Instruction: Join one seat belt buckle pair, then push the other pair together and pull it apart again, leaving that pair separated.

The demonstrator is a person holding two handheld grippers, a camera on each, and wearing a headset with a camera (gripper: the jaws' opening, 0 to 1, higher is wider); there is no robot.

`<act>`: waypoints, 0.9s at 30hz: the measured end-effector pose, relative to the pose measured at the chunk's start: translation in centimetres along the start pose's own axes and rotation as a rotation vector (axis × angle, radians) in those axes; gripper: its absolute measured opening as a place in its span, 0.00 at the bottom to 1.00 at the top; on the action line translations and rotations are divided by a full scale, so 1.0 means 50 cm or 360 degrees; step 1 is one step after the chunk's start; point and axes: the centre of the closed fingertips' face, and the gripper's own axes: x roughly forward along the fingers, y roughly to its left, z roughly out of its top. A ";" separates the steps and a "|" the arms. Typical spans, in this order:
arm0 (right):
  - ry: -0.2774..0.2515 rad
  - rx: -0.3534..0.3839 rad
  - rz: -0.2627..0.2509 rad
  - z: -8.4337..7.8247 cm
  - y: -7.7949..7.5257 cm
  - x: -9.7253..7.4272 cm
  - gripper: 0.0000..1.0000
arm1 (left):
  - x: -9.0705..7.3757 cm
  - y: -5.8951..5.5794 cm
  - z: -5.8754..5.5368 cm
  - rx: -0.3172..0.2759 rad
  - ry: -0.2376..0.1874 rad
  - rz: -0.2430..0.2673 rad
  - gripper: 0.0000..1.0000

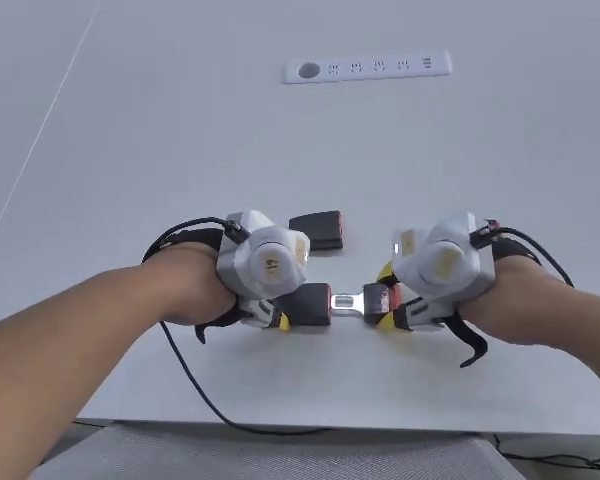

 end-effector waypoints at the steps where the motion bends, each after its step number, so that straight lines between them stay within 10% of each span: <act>1: 0.0004 0.0004 0.0002 0.001 0.000 0.001 0.33 | 0.000 0.000 -0.001 0.0001 -0.0003 0.0000 0.33; 27: -0.0034 0.0006 -0.0026 0.025 0.006 0.015 0.33 | 0.000 0.001 0.002 0.0006 -0.0005 -0.0003 0.33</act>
